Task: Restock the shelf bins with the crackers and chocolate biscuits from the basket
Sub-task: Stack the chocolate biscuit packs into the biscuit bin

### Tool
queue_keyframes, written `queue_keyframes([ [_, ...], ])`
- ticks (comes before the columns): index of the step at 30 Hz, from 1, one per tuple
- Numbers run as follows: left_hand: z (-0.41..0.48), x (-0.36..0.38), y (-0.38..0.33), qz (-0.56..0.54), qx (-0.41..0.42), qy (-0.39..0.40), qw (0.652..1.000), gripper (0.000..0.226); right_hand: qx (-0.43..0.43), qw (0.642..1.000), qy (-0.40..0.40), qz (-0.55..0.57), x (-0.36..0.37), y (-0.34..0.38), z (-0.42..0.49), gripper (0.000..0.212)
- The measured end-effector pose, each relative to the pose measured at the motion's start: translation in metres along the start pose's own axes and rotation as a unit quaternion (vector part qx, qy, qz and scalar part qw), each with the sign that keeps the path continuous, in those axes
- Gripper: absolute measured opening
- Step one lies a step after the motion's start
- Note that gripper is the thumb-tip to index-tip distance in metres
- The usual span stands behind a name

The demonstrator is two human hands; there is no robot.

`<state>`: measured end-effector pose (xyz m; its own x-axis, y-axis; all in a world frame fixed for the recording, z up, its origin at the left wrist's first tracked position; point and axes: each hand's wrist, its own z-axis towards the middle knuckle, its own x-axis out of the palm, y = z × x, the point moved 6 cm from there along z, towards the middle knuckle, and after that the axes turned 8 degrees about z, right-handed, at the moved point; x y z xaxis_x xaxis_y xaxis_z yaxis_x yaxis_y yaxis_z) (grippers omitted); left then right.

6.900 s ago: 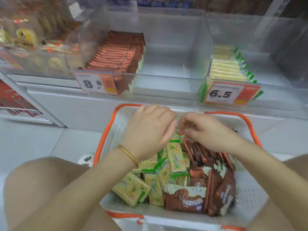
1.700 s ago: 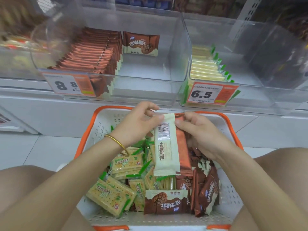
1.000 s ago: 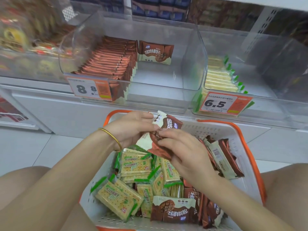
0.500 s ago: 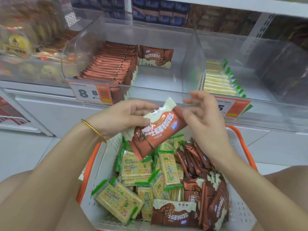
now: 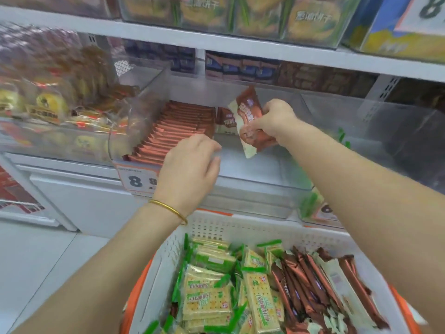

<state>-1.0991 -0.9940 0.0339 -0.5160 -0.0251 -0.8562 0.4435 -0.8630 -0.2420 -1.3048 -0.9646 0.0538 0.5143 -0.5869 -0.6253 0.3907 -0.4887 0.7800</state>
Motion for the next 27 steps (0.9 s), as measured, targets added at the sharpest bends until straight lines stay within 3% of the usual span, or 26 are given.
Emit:
queue_keyframes([
  [2,-0.003,0.010,0.000,0.073,0.008,0.018,0.997,0.038,-0.025,0.975,0.025,-0.218,0.016,-0.006,0.028,0.032],
  [5,-0.006,0.009,-0.003,0.103,0.026,-0.011,0.994,0.035,-0.052,0.945,0.039,-0.322,0.039,-0.017,0.054,0.034],
  [9,-0.006,0.010,-0.001,0.099,0.024,-0.020,0.995,0.037,-0.101,0.924,0.007,-0.367,0.050,-0.012,0.075,0.030],
  [13,-0.005,0.010,-0.003,0.097,0.031,-0.018,0.995,0.036,-0.109,0.908,-0.043,-0.403,0.051,-0.005,0.081,0.059],
  [16,-0.005,0.011,-0.002,0.101,0.031,-0.024,0.994,0.034,-0.104,0.895,-0.084,-0.425,0.053,-0.007,0.080,0.059],
  [21,-0.006,0.012,-0.003,0.103,0.034,-0.023,0.994,0.033,-0.087,0.922,-0.133,-0.353,0.059,-0.019,0.075,0.052],
  [27,-0.006,0.010,-0.003,0.100,0.030,-0.027,0.994,0.032,-0.123,0.906,-0.138,-0.381,0.064,-0.037,0.066,0.086],
])
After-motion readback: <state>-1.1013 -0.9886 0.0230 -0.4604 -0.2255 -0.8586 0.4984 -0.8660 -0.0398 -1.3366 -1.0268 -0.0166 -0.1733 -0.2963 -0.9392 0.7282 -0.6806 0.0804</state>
